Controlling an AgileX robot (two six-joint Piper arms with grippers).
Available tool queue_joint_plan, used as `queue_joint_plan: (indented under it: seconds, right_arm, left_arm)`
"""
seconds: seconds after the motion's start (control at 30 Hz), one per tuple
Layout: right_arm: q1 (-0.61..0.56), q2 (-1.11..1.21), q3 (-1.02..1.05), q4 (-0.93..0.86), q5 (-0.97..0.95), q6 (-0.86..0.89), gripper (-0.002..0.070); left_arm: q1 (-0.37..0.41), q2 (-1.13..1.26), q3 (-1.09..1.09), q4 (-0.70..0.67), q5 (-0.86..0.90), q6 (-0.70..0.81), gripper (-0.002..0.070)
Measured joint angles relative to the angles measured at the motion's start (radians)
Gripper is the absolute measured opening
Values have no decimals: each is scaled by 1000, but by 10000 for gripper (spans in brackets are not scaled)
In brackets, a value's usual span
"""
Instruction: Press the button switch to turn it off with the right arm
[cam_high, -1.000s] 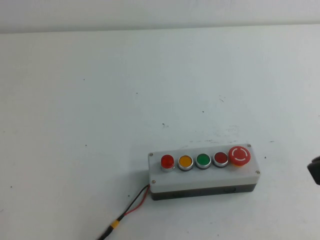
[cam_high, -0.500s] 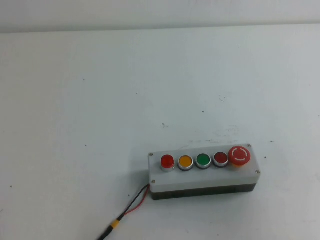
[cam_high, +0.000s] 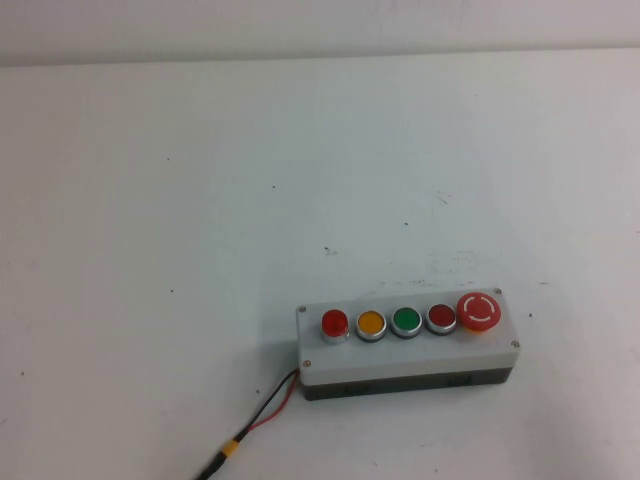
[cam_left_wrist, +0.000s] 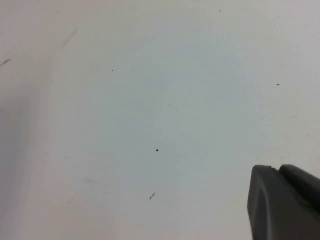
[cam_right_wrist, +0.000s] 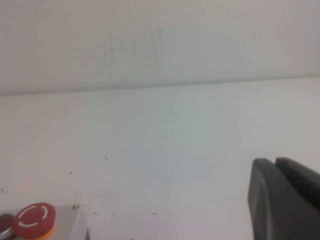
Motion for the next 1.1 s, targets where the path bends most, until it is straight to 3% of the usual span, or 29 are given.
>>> queue_joint_plan:
  seconds: [0.3, 0.63, 0.87, 1.1]
  right_arm:
    - [-41, -172, 98, 46, 16, 0, -16]
    - [-42, -191, 100, 77, 34, -11, -16]
    - [-52, -193, 100, 351, 84, -365, -16]
    - [-60, -193, 100, 369, 232, -410, -16]
  left_arm:
    - [0, 0, 0, 0, 0, 0, -2]
    - [0, 0, 0, 0, 0, 0, -2]
    - [0, 0, 0, 0, 0, 0, -2]
    - [0, 0, 0, 0, 0, 0, -2]
